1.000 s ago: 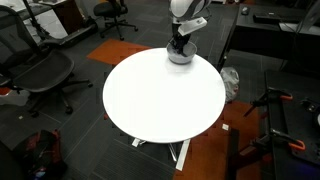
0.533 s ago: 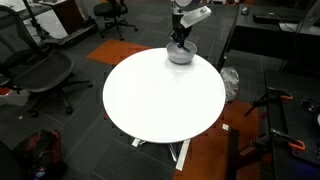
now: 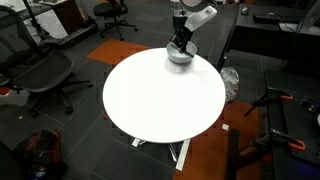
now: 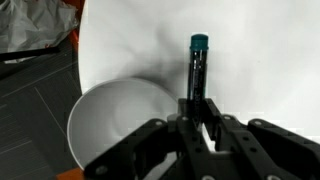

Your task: Put the marker on the table

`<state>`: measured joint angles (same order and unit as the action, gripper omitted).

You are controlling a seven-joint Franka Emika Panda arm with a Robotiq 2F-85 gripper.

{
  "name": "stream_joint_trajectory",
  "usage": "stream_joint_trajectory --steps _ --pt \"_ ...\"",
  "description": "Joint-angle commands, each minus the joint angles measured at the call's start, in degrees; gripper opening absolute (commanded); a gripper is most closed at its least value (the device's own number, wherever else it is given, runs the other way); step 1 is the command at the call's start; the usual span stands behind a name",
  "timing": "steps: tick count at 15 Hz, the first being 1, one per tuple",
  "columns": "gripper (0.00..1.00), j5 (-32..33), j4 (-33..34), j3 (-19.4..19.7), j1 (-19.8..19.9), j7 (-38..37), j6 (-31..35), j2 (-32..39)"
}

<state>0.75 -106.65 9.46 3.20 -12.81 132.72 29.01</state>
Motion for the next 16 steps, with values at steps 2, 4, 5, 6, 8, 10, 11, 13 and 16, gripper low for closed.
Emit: stream_joint_trajectory --steps 2,4,5,6,8,10,11,13,16 --pt "0.05 1.3 -9.2 -0.8 -2.5 -2.1 3.0 -6.0" --pt "0.05 0.9 -11.4 -1.2 -3.1 -2.2 4.2 -6.5" --pt "0.05 0.8 -12.3 -1.3 -3.4 -2.6 4.8 -6.5" --pt "0.05 0.9 -13.2 -1.4 -3.7 -3.2 5.4 -6.4" --pt "0.05 1.1 -15.4 -1.4 -4.3 -4.2 8.7 -6.0" --pt "0.05 1.3 -17.1 -1.2 -5.1 -5.7 11.8 -5.2" --pt "0.05 1.2 -17.9 -1.1 -5.3 -6.1 13.1 -5.0" --pt "0.05 1.0 -18.9 -0.9 -5.7 -7.0 15.0 -4.4" --pt "0.05 0.7 -19.8 -0.7 -6.0 -8.0 17.1 -3.6"
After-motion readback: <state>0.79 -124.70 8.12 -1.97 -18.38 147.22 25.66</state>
